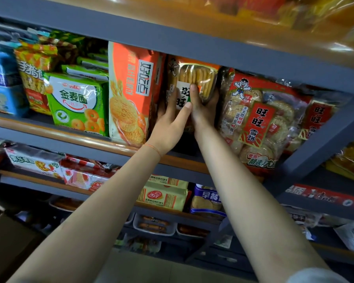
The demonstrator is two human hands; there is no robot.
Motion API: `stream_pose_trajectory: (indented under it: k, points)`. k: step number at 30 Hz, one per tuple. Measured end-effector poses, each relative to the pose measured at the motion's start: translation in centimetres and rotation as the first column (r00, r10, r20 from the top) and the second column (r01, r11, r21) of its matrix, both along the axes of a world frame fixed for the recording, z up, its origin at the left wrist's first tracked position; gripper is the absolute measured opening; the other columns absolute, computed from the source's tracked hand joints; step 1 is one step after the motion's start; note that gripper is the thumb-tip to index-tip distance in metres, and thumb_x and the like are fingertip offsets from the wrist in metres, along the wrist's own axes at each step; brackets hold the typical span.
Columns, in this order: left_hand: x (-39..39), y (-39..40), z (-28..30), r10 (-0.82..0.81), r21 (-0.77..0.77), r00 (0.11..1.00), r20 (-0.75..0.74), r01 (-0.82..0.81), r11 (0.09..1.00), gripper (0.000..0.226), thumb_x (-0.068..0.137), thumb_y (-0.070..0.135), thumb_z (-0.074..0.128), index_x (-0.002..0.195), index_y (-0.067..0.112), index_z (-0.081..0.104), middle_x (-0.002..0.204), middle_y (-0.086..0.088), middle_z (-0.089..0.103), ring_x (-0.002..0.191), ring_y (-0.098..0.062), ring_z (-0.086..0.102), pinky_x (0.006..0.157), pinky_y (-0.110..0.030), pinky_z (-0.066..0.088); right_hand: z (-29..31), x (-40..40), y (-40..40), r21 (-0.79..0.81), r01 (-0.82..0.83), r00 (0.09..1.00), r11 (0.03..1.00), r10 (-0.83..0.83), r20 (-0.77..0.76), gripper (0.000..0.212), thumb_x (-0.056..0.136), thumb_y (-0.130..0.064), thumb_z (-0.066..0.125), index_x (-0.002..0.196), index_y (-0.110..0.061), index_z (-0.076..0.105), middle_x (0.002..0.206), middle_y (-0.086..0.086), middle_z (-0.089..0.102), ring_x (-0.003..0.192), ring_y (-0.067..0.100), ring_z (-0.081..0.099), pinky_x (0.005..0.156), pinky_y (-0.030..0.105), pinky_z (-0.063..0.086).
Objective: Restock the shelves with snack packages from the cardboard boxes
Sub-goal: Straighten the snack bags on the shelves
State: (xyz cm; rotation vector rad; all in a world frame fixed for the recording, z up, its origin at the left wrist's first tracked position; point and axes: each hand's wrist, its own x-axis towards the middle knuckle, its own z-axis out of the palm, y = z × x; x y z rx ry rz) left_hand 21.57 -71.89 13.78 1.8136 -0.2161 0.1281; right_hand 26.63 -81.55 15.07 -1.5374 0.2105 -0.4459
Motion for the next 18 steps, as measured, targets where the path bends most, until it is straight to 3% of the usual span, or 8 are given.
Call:
stream_pose_trajectory:
  k: [2, 5, 10, 14, 18]
  points:
    - [-0.1, -0.1, 0.0, 0.000, 0.009, 1.000, 0.001, 0.000, 1.000, 0.065, 0.104, 0.056, 0.040, 0.160, 0.041, 0.012, 0.169, 0.000, 0.011, 0.155, -0.016, 0.009, 0.112, -0.024, 0.008, -0.2, 0.1, -0.2, 0.007, -0.020, 1.000, 1.000, 0.020, -0.011, 0.085, 0.088, -0.050, 0.069, 0.156, -0.025, 0.024, 0.152, 0.003, 0.045, 0.137, 0.022, 0.046, 0.112, 0.044, 0.042]
    - [0.0, -0.1, 0.0, 0.005, 0.033, 1.000, -0.011, -0.005, 0.999, 0.066, 0.103, 0.057, 0.041, 0.160, 0.045, 0.010, 0.169, -0.003, 0.011, 0.156, -0.021, 0.010, 0.114, -0.028, 0.012, -0.6, 0.1, 0.0, -0.028, -0.013, 0.999, 1.000, 0.011, -0.051, 0.078, 0.097, -0.048, 0.056, 0.158, -0.023, 0.015, 0.159, 0.005, 0.035, 0.144, 0.024, 0.038, 0.115, 0.046, 0.036]
    - [-0.3, -0.1, 0.3, 0.005, 0.059, 0.999, -0.039, -0.003, 0.998, 0.070, 0.101, 0.059, 0.044, 0.159, 0.046, 0.009, 0.169, -0.007, 0.009, 0.156, -0.025, 0.010, 0.118, -0.032, 0.013, -1.2, -0.8, 0.1, -0.091, -0.004, 0.999, 0.996, 0.000, -0.041, 0.071, 0.101, -0.045, 0.045, 0.159, -0.021, 0.013, 0.158, 0.009, 0.036, 0.143, 0.027, 0.040, 0.115, 0.049, 0.037]
    - [-0.9, 0.7, 0.3, -0.020, 0.067, 1.000, 0.017, 0.019, 0.998, 0.080, 0.094, 0.067, 0.045, 0.161, 0.038, 0.012, 0.167, -0.001, 0.018, 0.155, -0.017, 0.011, 0.125, -0.036, 0.010, -1.0, -1.9, 0.0, -0.102, -0.033, 0.997, 0.994, 0.025, -0.071, 0.091, 0.087, -0.062, 0.043, 0.160, -0.020, 0.008, 0.161, 0.009, 0.030, 0.146, 0.027, 0.034, 0.116, 0.048, 0.034]
    - [-3.3, 2.4, 0.7, -0.101, 0.082, 0.986, 0.133, 0.090, 0.992, 0.063, 0.104, 0.047, 0.047, 0.159, 0.030, 0.023, 0.152, 0.021, 0.031, 0.142, 0.002, 0.023, 0.115, -0.022, 0.021, -1.0, -5.5, -0.1, -0.164, -0.103, 0.994, 0.981, 0.094, -0.063, 0.079, 0.103, -0.048, 0.044, 0.160, -0.020, -0.003, 0.167, 0.003, 0.014, 0.152, 0.021, 0.017, 0.123, 0.043, 0.020]
